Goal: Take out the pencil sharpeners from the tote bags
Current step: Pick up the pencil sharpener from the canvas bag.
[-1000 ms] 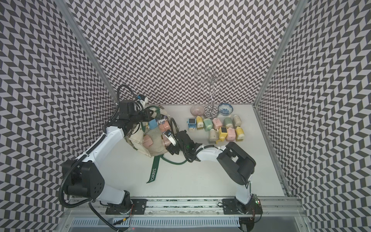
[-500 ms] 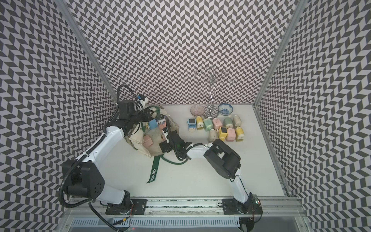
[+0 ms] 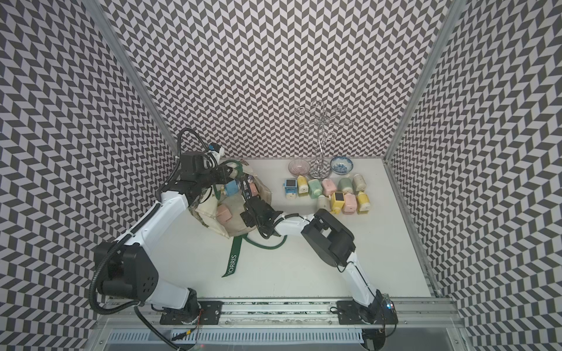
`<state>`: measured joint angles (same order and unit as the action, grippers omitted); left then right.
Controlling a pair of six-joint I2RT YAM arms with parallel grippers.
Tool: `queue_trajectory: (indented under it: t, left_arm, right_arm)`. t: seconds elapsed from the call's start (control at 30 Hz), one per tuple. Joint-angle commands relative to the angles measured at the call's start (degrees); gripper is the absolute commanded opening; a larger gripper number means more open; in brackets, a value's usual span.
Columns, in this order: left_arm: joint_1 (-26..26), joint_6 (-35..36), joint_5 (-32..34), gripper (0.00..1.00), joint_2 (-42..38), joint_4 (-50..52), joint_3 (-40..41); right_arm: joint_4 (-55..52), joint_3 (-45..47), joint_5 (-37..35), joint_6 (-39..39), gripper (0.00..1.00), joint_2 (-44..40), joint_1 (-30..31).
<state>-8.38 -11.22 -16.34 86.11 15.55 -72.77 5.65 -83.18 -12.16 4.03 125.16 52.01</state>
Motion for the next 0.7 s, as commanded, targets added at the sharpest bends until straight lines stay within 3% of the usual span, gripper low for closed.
queue_trajectory:
  t: [0.0, 0.33, 0.67]
  left_arm:
    - [-0.58, 0.52, -1.20, 0.00, -2.55, -1.18, -0.71]
    - [-0.58, 0.63, -1.20, 0.00, -2.78, -1.18, -0.75]
    - [-0.58, 0.63, -1.04, 0.00, -2.97, -1.22, -0.62]
  right_arm:
    - [-9.03, -0.58, 0.69, -5.48, 0.69, -0.80, 0.20]
    - [-22.31, -1.70, 0.87, -12.10, 0.54, -8.06, 0.11]
    - [-33.35, -0.49, -2.82, -16.27, 0.51, -18.87, -2.17]
